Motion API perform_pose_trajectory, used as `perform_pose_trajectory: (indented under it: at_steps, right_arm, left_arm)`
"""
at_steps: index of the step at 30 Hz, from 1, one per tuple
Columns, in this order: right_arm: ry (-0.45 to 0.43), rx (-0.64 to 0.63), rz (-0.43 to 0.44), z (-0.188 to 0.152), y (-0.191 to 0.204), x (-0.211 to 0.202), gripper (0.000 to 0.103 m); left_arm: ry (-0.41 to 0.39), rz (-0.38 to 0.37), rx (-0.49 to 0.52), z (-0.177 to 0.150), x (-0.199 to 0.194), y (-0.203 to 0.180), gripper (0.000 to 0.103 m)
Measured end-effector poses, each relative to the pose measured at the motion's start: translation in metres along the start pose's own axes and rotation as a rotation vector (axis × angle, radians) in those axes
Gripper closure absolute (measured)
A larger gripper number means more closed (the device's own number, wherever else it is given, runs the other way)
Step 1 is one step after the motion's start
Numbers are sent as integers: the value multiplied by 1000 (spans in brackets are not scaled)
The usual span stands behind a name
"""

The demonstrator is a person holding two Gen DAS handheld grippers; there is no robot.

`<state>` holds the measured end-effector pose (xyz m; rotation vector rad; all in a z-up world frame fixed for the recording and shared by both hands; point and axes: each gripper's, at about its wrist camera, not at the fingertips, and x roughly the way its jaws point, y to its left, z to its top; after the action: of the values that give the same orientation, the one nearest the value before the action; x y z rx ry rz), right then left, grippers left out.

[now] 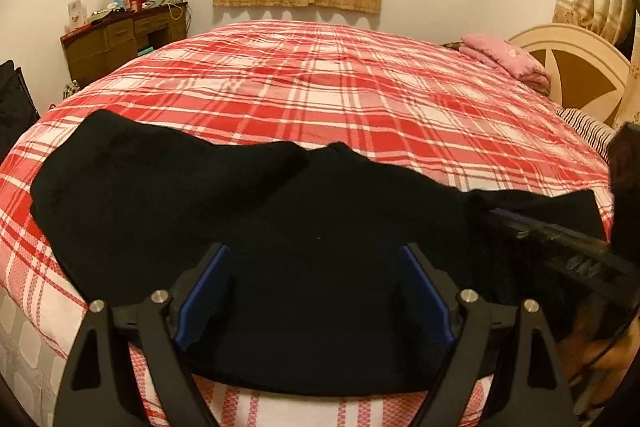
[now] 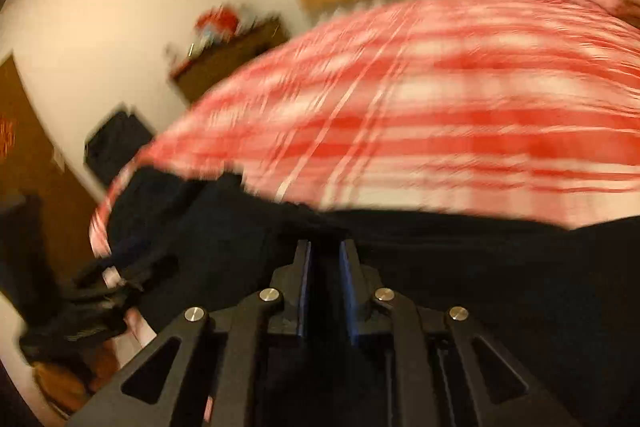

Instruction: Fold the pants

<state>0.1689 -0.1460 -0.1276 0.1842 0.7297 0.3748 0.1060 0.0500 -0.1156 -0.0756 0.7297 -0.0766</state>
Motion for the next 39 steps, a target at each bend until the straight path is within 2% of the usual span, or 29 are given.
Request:
perform_pose_trajectory:
  at_steps: [2,3,5,8,11,14,15,19,20,21,22,25,28,30,32,34,35,36,37,39]
  right_arm:
    - [-2,-37,17,0,8,0,84]
    - [2,-37,58,0,8,-2,84]
    - [-6,0,85,5,-1,-8,84]
    - [-123,63,76,9,-19,-51,84]
    - [-182,51,-22,15,-42,-97,84]
    - [-154,39,-153,9,-67,-122,84]
    - [-142,45,-194,5,-76,-127,84]
    - [-102,156,-262,-11,-109,-122,84]
    - [-57,197,-279,-15,-119,-110,84]
    - [-11,235,-271,-19,-130,-97,84]
    - [-63,249,-247,-21,-133,-98,84]
    - [-74,261,-219,-20,-139,-100,84]
    - [-120,342,-190,-24,-145,-117,84]
    - [-192,294,-184,-22,-130,-133,84]
    - [-171,175,-195,-21,-109,-139,84]
    - [-115,112,-191,-31,-92,-135,81]
    - [-84,114,-181,-39,-89,-129,74]
    - [-31,121,-188,-51,-89,-117,62]
    - [-31,112,-205,-62,-87,-112,61]
    - [-97,59,-243,-72,-78,-113,61]
  left_arm:
    - [0,-5,-2,1,-1,0,15]
    - [0,-6,-1,0,-1,-1,15]
    - [5,-12,9,1,0,-5,15]
    - [-5,-29,43,1,-2,-16,15]
    - [-30,-68,89,5,-6,-33,15]
    - [-51,-110,136,10,-6,-57,15]
    - [-55,-125,148,11,-6,-65,15]
    - [-63,-176,206,10,0,-104,15]
    - [-58,-175,214,10,3,-110,15]
    - [-40,-160,223,8,9,-118,15]
    - [-25,-145,227,8,13,-120,15]
    - [45,-101,238,-1,29,-123,15]
    - [39,-112,227,-7,24,-119,15]
    - [35,-114,233,-7,22,-120,15]
    - [27,-126,233,-9,19,-119,14]
    - [29,-127,228,-12,23,-119,11]
    - [24,-124,228,-13,24,-119,10]
    - [18,-119,227,-14,25,-120,8]
    - [22,-112,229,-13,27,-121,6]
    - [24,-104,240,-15,28,-123,6]
